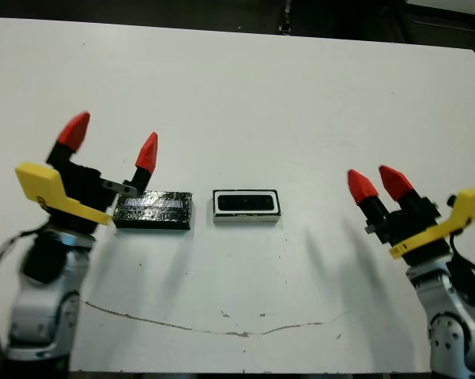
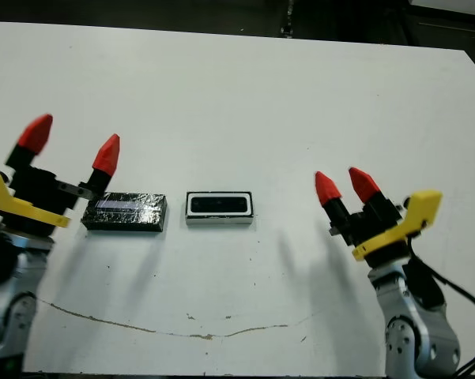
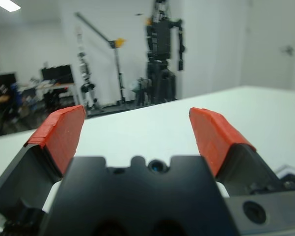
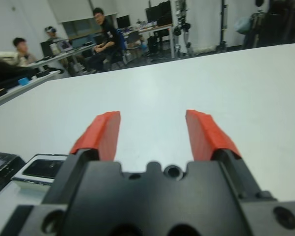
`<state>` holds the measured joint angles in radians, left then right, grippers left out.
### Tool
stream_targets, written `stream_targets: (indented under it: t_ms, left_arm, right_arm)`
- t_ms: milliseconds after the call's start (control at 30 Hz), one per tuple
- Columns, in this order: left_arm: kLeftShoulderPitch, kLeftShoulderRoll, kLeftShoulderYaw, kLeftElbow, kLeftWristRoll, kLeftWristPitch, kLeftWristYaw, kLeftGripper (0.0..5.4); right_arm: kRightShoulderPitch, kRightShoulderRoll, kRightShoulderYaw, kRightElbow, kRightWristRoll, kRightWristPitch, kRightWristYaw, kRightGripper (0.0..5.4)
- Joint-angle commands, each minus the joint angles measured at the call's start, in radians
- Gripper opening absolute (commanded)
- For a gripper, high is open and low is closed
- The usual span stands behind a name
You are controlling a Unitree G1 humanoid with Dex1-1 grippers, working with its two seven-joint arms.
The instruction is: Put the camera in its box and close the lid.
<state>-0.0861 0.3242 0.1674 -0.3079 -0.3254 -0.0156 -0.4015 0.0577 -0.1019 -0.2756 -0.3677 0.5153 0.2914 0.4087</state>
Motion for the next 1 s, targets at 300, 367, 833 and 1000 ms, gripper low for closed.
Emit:
stream_targets:
  t_ms: [300,367,833,1000]
  left_arm:
    - [-0.277,0.401,-0.039,0.325,-0.102,0.082,-0.625,5.4]
    - [-0.338,0.431,-0.074,0.391,-0.096,0.094,-0.717,5.4]
    - [-0.523,0.402,-0.224,0.619,-0.088,0.091,-1.126,5.4]
    - [-0.537,0.381,-0.243,0.666,-0.077,0.111,-1.18,5.4]
  right_arm:
    - [0.04,0.013,0.021,-0.007,0.0,-0.038,-0.069,1.71]
    - [0.038,0.01,0.019,-0.007,0.011,-0.034,-0.071,1.38]
    - [0.025,-0.004,0.024,-0.01,0.017,-0.043,-0.087,0.02]
    - [0.024,-0.006,0.027,-0.02,0.011,-0.029,-0.109,0.02]
